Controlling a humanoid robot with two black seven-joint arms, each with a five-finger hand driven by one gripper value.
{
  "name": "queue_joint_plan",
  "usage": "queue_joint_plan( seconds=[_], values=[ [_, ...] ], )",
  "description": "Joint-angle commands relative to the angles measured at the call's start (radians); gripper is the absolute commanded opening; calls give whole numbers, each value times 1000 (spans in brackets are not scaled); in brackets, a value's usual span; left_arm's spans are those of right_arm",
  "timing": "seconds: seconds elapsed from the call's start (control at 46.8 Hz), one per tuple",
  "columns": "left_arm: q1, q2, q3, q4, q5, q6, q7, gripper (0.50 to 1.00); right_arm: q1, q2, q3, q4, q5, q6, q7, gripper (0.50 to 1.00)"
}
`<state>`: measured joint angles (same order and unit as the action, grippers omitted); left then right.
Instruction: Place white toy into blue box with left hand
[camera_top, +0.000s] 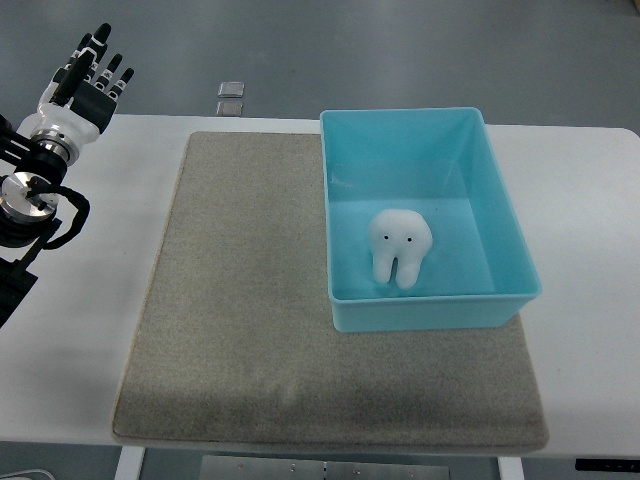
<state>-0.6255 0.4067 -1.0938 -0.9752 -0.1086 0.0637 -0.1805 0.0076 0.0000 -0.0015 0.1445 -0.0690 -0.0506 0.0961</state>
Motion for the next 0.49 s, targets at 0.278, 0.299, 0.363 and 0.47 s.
queue_joint_plan(
  seconds=[0.278,0.299,0.363,0.47],
  values=[
    [26,-14,-46,-5,1,-4,0,994,0,0,0,1,0,2,-1,936],
    [26,-14,-46,-5,1,-4,0,994,0,0,0,1,0,3,-1,936],
    [26,-16,-46,-5,0,-4,0,994,0,0,0,1,0,6,1,936],
    [26,-17,-46,-5,1,-4,-2,994,3,0,0,3,0,6,1,936]
  ],
)
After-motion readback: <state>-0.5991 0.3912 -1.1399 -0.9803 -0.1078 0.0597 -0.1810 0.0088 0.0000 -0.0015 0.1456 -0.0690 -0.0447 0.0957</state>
